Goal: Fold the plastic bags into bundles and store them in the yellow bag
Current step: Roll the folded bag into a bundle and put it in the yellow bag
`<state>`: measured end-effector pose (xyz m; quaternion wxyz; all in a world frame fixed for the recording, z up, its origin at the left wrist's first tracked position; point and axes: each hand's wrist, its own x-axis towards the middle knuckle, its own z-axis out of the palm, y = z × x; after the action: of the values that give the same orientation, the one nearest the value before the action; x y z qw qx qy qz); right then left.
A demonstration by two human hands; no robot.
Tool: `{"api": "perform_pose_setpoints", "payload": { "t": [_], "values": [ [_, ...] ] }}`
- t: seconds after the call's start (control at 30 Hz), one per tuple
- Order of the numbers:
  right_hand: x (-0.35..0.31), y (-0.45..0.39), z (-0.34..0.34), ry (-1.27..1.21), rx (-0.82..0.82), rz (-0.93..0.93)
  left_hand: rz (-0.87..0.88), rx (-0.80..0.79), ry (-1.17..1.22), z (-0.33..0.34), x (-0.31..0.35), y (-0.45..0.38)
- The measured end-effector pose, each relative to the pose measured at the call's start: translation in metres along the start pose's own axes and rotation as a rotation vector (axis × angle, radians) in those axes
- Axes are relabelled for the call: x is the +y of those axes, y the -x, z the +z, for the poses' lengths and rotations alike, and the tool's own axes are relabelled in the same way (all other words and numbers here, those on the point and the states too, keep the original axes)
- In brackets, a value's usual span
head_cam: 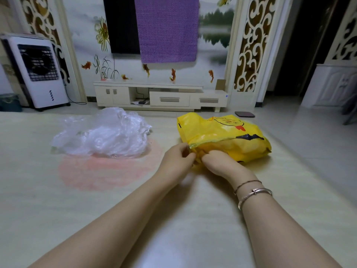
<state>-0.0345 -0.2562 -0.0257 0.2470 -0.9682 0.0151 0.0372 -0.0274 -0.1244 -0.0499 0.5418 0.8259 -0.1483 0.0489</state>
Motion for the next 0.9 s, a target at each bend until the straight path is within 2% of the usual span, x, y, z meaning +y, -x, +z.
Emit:
{"api": "perform_pose_setpoints", "payload": {
  "t": [0.2, 0.33, 0.43, 0.67, 0.9],
  "values": [
    [0.001, 0.022, -0.015, -0.019, 0.044, -0.107, -0.085, 0.043, 0.089, -0.001, 0.002, 0.003],
    [-0.003, 0.032, -0.029, -0.061, 0.022, -0.128, -0.110, -0.059, 0.149, -0.010, 0.010, 0.007],
    [-0.004, 0.040, -0.038, -0.017, 0.085, -0.074, -0.136, -0.087, 0.104, -0.032, 0.008, 0.011],
    [-0.026, 0.047, -0.035, 0.106, 0.235, -0.018, -0.047, 0.204, -0.190, -0.094, -0.028, 0.024],
    [-0.032, 0.042, -0.020, 0.249, 0.157, -0.071, -0.036, 0.315, -0.460, -0.124, -0.051, 0.016]
  ]
}}
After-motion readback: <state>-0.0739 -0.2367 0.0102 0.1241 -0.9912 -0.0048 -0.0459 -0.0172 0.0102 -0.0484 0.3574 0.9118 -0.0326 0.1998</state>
